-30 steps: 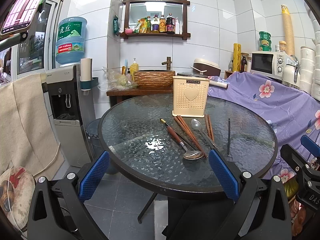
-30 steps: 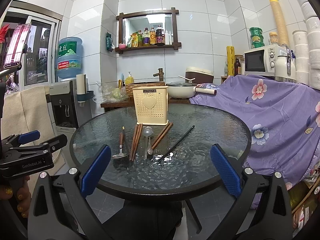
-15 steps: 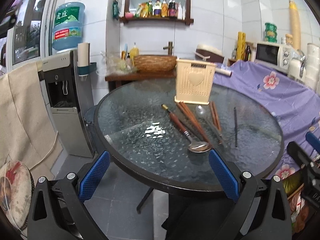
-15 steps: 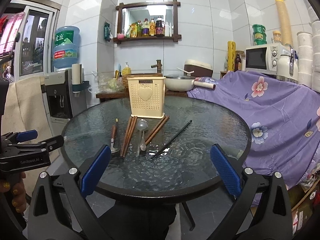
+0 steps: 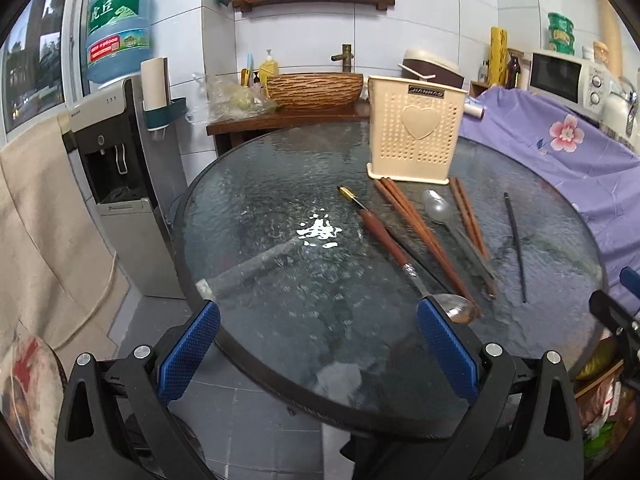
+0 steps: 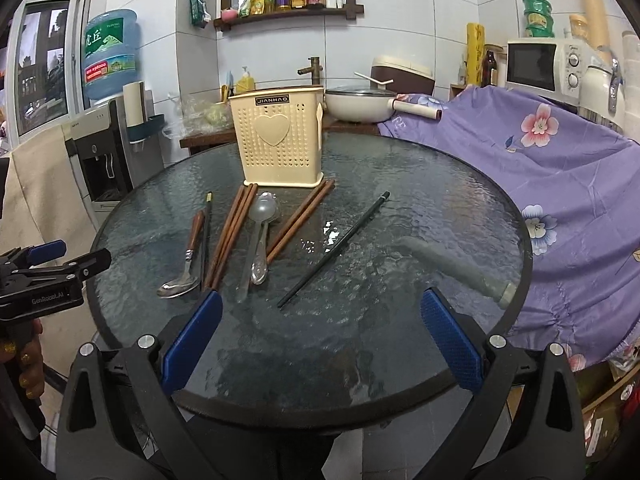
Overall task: Organize utensils
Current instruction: 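Move the left tool toward the gold-tipped black chopstick while the right tool approaches the plain black chopstick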
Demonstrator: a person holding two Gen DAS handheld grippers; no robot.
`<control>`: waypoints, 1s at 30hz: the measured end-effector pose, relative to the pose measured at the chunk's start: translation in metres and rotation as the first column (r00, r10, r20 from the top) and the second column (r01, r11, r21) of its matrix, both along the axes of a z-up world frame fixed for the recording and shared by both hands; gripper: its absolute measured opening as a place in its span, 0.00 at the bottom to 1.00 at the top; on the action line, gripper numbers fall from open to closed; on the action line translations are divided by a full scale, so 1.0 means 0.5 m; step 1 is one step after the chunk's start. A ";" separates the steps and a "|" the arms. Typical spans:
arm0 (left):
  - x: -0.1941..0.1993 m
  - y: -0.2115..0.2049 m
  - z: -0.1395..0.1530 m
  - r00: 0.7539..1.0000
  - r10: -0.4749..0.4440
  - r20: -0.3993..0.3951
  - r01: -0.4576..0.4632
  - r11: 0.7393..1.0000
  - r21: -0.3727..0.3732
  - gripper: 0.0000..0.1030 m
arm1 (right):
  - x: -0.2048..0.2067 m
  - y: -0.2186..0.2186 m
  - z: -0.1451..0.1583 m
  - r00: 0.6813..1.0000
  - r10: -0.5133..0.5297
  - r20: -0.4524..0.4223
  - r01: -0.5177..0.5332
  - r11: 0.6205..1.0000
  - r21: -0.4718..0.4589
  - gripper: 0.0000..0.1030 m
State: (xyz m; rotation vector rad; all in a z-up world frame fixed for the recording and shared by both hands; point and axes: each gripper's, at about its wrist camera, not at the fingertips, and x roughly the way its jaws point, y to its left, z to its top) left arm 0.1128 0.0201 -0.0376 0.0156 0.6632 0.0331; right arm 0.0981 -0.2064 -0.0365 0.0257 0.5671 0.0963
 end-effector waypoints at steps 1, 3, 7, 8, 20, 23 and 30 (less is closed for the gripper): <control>0.008 0.002 0.000 1.000 -0.001 -0.007 0.001 1.000 -0.002 0.94 | 0.010 -0.002 -0.001 1.000 -0.002 -0.008 0.002 1.000 -0.002 0.95; 0.033 0.013 -0.004 0.999 -0.002 -0.036 0.001 1.000 -0.009 0.90 | 0.033 -0.008 -0.002 1.000 -0.006 -0.023 0.006 1.000 0.000 0.95; 0.072 0.031 -0.007 0.997 0.002 -0.077 -0.005 1.000 -0.030 0.86 | 0.086 -0.022 0.000 0.998 -0.011 -0.067 0.012 1.000 0.016 0.91; 0.080 0.034 -0.007 0.996 0.000 -0.084 -0.003 0.999 -0.038 0.84 | 0.099 -0.024 0.000 0.997 -0.014 -0.077 0.015 1.000 0.015 0.90; 0.178 0.015 -0.015 0.983 -0.084 -0.161 0.073 0.994 -0.075 0.71 | 0.237 -0.065 -0.015 0.978 -0.023 -0.205 0.030 0.999 0.033 0.71; 0.207 0.015 -0.016 0.978 -0.098 -0.182 0.082 0.992 -0.094 0.66 | 0.284 -0.075 -0.018 0.967 -0.025 -0.253 0.042 0.997 0.060 0.63; 0.273 0.024 -0.020 0.965 -0.109 -0.240 0.082 0.989 -0.120 0.54 | 0.378 -0.074 -0.029 0.945 -0.060 -0.321 0.072 0.997 0.027 0.50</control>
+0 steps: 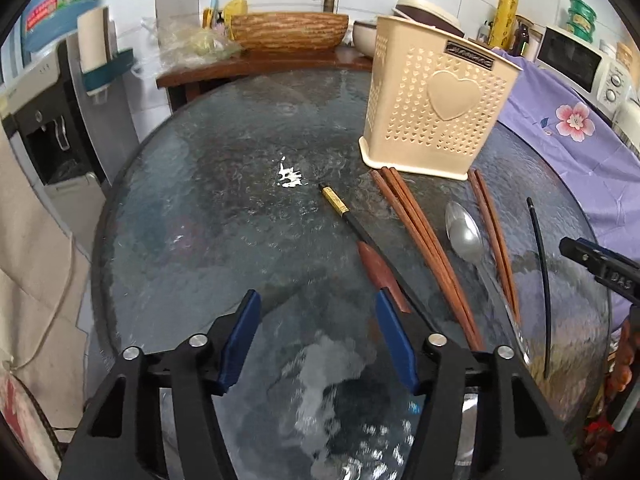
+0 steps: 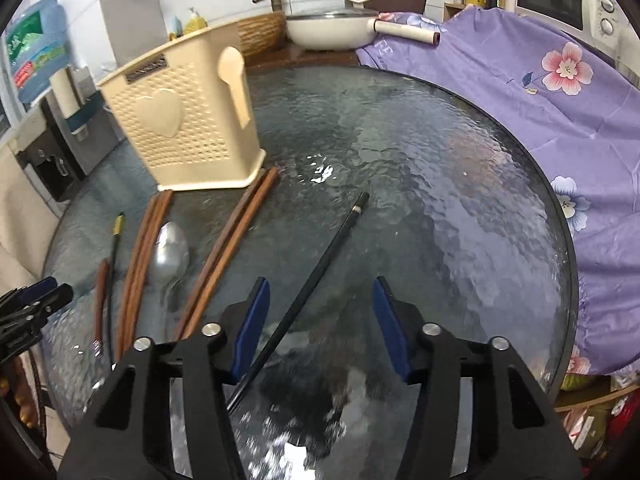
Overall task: Organize utensils
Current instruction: 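Move the left tool toward the gold-tipped black chopstick while the right tool approaches the plain black chopstick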
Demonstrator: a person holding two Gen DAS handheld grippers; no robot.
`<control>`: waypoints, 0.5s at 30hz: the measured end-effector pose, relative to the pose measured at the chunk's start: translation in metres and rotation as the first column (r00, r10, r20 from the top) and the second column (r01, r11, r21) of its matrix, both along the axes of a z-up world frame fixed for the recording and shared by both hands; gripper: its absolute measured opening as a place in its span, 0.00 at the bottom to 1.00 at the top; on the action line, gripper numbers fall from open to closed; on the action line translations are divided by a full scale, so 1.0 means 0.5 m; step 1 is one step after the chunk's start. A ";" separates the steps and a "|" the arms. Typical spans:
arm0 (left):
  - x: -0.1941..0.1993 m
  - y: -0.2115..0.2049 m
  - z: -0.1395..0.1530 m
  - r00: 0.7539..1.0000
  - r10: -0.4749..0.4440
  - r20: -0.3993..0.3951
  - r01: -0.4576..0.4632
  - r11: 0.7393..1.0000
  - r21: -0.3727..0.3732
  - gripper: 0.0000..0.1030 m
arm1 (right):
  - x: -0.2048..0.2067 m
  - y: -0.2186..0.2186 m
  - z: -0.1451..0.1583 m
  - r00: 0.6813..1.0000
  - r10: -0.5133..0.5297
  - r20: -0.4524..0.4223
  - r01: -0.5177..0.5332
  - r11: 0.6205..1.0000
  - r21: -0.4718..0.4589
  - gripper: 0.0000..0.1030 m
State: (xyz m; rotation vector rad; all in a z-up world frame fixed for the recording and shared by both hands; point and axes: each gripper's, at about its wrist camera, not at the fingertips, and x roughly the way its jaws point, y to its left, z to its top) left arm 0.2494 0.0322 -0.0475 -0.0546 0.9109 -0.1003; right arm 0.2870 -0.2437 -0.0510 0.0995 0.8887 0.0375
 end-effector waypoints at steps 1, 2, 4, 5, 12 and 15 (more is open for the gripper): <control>0.011 0.002 0.000 1.000 0.003 -0.010 -0.004 1.000 -0.008 0.53 | 0.009 0.000 -0.002 1.000 -0.004 -0.008 0.004 1.000 -0.004 0.49; 0.022 0.005 0.000 1.000 0.012 -0.021 -0.012 1.000 -0.014 0.52 | 0.020 -0.001 -0.005 1.000 -0.014 -0.019 0.014 1.000 -0.004 0.49; 0.040 0.007 -0.001 0.999 0.017 -0.039 -0.018 0.999 -0.030 0.51 | 0.038 -0.006 -0.010 0.999 -0.029 -0.040 0.029 1.000 0.007 0.49; 0.049 0.005 -0.001 0.999 0.018 -0.045 -0.020 0.999 -0.033 0.51 | 0.045 -0.007 -0.014 0.998 -0.035 -0.047 0.036 0.999 0.007 0.49; 0.125 -0.013 0.003 0.996 0.030 -0.087 -0.033 0.999 -0.027 0.40 | 0.083 -0.007 -0.023 0.995 -0.049 -0.086 0.050 0.999 0.008 0.42; 0.158 -0.024 -0.013 0.991 0.044 -0.128 -0.045 0.999 -0.003 0.31 | 0.101 -0.014 -0.023 0.993 -0.069 -0.099 0.071 0.997 0.015 0.40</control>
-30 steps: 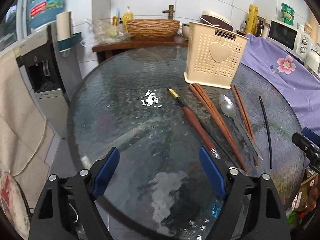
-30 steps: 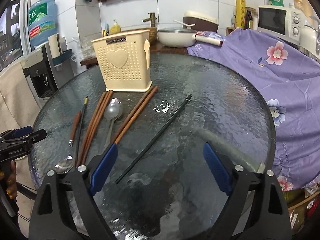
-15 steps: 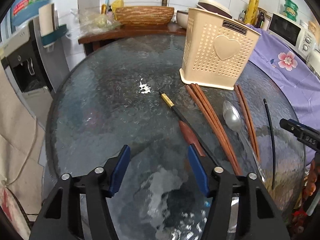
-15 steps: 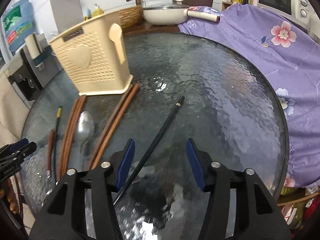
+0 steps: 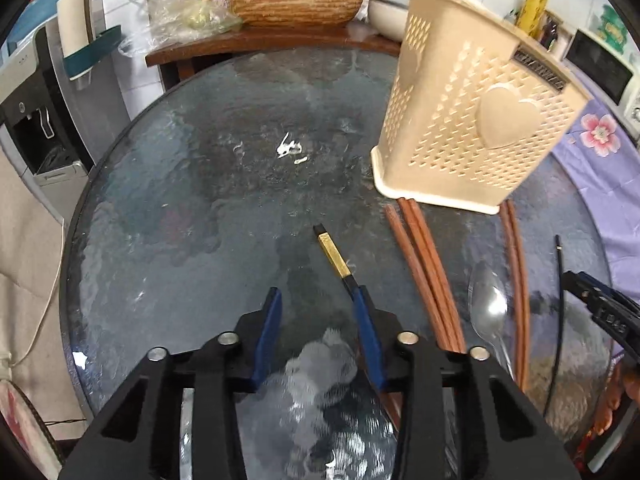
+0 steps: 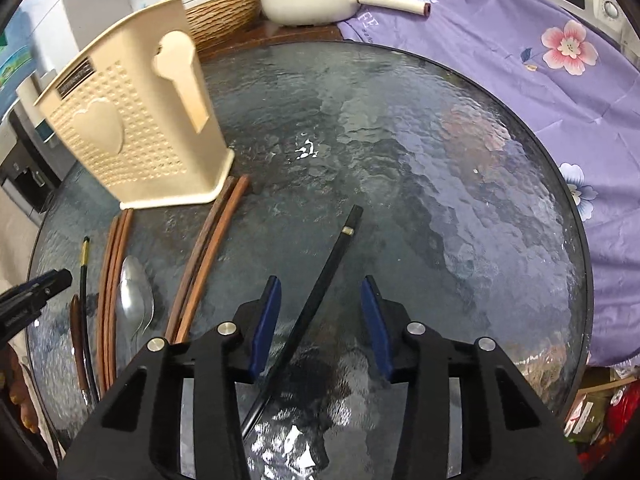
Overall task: Organize utensils
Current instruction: 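Move the left tool toward the gold-tipped black chopstick while the right tool approaches the plain black chopstick, then close the left tool on the gold-tipped black chopstick while the right tool grasps the plain black chopstick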
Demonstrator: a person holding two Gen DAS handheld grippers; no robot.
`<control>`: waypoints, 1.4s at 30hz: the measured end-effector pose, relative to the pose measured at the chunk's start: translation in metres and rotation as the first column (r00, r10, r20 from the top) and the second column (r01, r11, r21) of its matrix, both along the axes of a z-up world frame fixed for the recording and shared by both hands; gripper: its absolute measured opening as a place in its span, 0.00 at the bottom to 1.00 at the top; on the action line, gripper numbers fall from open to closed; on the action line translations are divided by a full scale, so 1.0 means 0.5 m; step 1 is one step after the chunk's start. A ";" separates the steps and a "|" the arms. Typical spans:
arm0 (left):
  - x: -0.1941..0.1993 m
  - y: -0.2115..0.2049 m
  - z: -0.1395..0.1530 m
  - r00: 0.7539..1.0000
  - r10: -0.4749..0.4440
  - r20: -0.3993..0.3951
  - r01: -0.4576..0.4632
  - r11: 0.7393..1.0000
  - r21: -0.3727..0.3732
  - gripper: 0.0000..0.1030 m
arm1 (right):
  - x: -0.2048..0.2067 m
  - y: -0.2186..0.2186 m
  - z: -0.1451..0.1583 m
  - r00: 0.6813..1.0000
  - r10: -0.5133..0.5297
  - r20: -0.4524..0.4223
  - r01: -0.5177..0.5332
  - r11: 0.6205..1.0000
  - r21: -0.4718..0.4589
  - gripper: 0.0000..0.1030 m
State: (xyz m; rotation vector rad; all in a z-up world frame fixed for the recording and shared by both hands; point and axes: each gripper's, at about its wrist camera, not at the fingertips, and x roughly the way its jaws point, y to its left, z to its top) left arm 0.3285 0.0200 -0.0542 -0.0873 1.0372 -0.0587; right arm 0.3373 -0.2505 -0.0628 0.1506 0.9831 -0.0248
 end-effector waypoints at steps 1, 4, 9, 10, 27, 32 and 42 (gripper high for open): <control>0.008 0.000 -0.005 1.000 0.004 -0.015 -0.004 1.000 -0.009 0.30 | 0.005 -0.002 0.000 1.000 -0.005 -0.004 0.005 1.000 0.005 0.38; 0.018 -0.004 -0.005 1.000 0.012 -0.020 -0.012 1.000 -0.013 0.29 | 0.019 -0.009 -0.001 1.000 -0.018 -0.019 0.018 1.000 0.010 0.36; 0.027 -0.011 -0.006 1.000 0.007 -0.026 -0.007 1.000 -0.012 0.28 | 0.037 -0.018 -0.010 0.998 -0.039 -0.044 0.040 0.999 0.025 0.30; 0.027 -0.012 -0.006 1.000 0.007 -0.028 -0.008 1.000 -0.011 0.28 | 0.039 -0.018 -0.011 0.998 -0.045 -0.046 0.046 0.999 0.027 0.29; 0.053 -0.055 -0.010 0.999 -0.001 -0.036 0.002 1.000 0.018 0.23 | 0.071 0.009 -0.022 0.998 -0.057 -0.040 0.056 0.998 -0.024 0.29; 0.050 -0.069 -0.012 1.000 0.024 -0.011 -0.023 0.997 0.076 0.13 | 0.069 0.020 -0.023 0.997 -0.070 -0.028 0.068 0.996 -0.053 0.25; 0.041 -0.084 -0.017 0.999 0.041 0.015 -0.043 0.990 0.134 0.11 | 0.057 0.041 -0.028 0.998 -0.066 -0.004 0.065 0.991 -0.113 0.21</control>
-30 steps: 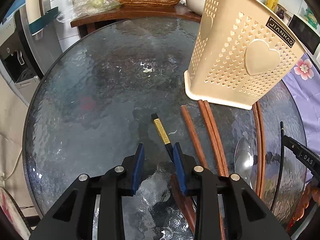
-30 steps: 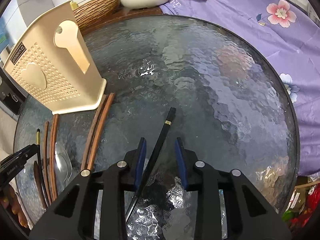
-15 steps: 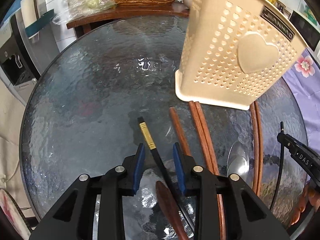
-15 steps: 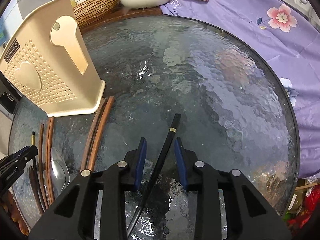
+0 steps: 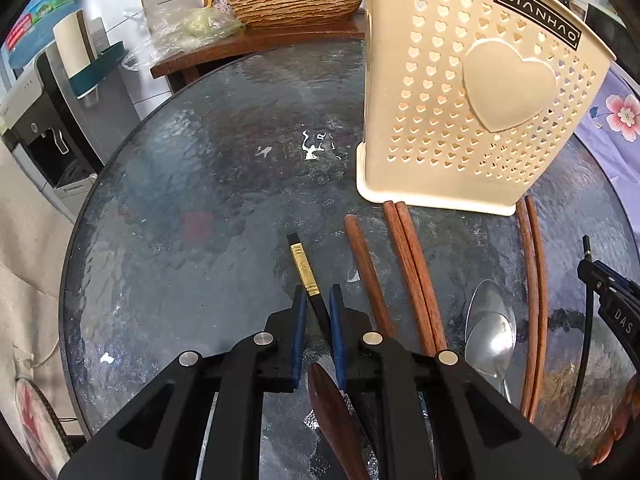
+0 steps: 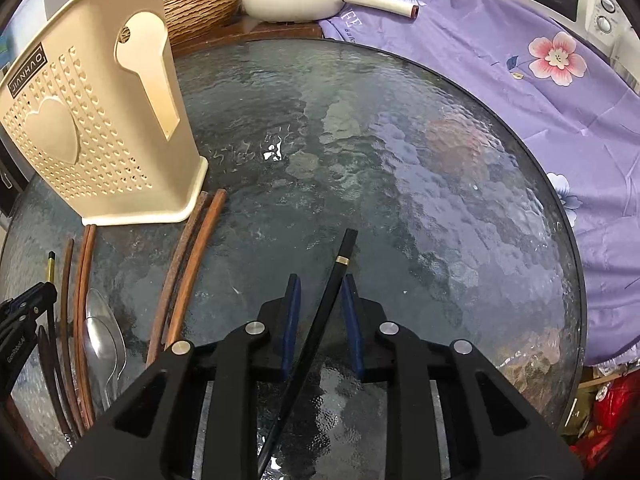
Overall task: Organize utensils
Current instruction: 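Close the left tool on the gold-tipped black chopstick while the right tool grasps the plain black chopstick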
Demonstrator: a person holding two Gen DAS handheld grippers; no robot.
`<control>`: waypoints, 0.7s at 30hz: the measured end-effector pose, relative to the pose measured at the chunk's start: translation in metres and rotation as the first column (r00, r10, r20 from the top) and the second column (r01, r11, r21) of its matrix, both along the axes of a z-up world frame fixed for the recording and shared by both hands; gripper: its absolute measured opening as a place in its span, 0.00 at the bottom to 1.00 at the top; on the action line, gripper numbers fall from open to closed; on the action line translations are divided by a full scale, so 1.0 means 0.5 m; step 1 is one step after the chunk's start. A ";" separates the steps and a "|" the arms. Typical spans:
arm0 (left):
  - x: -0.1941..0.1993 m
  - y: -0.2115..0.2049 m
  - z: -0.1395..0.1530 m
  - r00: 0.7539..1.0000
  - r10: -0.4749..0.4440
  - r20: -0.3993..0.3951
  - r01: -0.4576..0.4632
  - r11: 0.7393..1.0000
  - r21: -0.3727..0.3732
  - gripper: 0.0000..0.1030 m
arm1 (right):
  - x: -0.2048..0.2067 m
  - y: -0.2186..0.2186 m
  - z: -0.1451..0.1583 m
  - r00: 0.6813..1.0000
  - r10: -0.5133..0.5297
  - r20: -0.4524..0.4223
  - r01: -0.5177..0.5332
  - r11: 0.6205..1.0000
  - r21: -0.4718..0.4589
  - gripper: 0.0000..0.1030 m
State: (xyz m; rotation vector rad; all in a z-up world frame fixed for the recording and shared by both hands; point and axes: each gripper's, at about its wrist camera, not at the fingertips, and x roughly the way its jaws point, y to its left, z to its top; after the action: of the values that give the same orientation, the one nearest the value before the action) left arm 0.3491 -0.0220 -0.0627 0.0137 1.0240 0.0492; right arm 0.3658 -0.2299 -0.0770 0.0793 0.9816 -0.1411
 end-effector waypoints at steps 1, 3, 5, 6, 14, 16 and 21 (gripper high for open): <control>-0.001 -0.001 0.000 1.000 0.000 0.001 0.000 1.000 0.002 0.11 | -0.001 0.000 0.000 1.000 0.001 0.001 -0.001 1.000 0.000 0.20; -0.009 -0.009 0.000 1.000 0.002 0.005 -0.002 1.000 0.003 0.11 | -0.001 0.000 0.001 1.000 0.001 0.000 -0.001 1.000 0.005 0.19; -0.010 -0.010 0.001 1.000 0.002 0.004 -0.002 1.000 0.007 0.11 | 0.001 0.000 0.002 1.000 0.004 -0.004 -0.004 1.000 0.004 0.17; -0.010 -0.011 0.001 1.000 0.004 0.004 -0.004 1.000 0.008 0.11 | 0.002 0.002 0.002 1.000 0.007 -0.007 -0.006 1.000 0.002 0.15; -0.011 -0.019 0.001 1.000 0.015 0.013 -0.014 1.000 -0.010 0.10 | 0.006 0.009 0.001 1.000 0.000 -0.001 0.000 1.000 0.012 0.09; -0.011 -0.027 0.001 1.000 0.008 0.019 -0.008 1.000 -0.008 0.09 | 0.007 0.010 0.001 1.000 0.002 0.001 -0.002 1.000 0.016 0.08; -0.014 -0.044 0.001 1.000 -0.014 0.022 0.014 1.000 -0.007 0.08 | 0.009 0.014 0.001 1.000 0.026 0.004 -0.026 1.000 0.012 0.08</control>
State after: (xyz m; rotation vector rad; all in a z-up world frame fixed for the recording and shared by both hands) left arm 0.3420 -0.0439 -0.0620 0.0137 1.0019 0.0329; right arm 0.3704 -0.2229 -0.0762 0.0778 0.9792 -0.1108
